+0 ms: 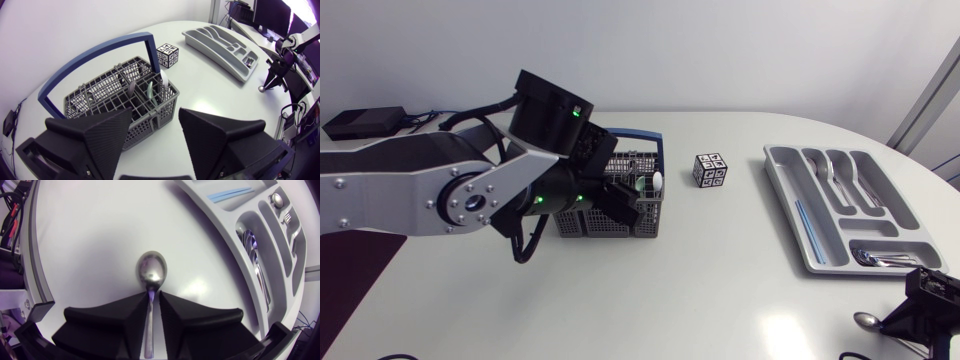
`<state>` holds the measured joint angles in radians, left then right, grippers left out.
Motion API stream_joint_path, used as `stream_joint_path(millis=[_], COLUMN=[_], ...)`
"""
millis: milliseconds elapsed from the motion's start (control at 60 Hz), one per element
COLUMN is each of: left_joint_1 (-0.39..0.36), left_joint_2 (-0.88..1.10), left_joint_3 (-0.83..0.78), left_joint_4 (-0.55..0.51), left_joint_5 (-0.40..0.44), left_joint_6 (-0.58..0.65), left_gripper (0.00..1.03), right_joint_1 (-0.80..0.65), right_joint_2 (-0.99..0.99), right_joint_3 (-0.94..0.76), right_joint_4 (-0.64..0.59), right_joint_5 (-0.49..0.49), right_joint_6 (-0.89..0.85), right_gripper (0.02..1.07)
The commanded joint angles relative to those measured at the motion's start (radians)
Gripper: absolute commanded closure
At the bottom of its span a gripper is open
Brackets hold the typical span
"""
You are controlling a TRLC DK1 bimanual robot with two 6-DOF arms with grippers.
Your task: Transfer all utensils from the basket to the drawer tray.
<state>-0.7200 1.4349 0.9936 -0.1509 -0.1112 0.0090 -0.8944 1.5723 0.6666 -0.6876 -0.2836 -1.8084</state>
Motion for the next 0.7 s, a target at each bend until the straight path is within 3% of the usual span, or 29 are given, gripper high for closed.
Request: stream_joint_path(millis=[0, 150, 483, 683], left_joint_1=[-0.01, -0.01, -0.012, -0.01], left_joint_2=[-0.014, -0.014, -0.011, -0.011], left_joint_3=[-0.029, -0.03, -0.029, -0.03], left_joint_4=[0.007, 0.007, 0.008, 0.007], left_joint_5=[-0.007, -0.01, -0.01, -0.012], left_joint_6=[0.014, 0.014, 0.014, 0.014], left_gripper=[0.38, 0.38, 0.38, 0.38], right_joint_1=[0.012, 0.012, -0.015, -0.021], right_joint_2=[0.054, 0.048, -0.038, -0.017], right_joint_3=[-0.033, -0.007, 0.176, 0.286], right_joint_4=[0.01, -0.02, -0.274, -0.296], right_joint_5=[0.032, 0.024, -0.023, -0.055], right_joint_6=[-0.028, -0.026, -0.072, -0.137], right_gripper=[1.02, 1.02, 1.02, 1.02])
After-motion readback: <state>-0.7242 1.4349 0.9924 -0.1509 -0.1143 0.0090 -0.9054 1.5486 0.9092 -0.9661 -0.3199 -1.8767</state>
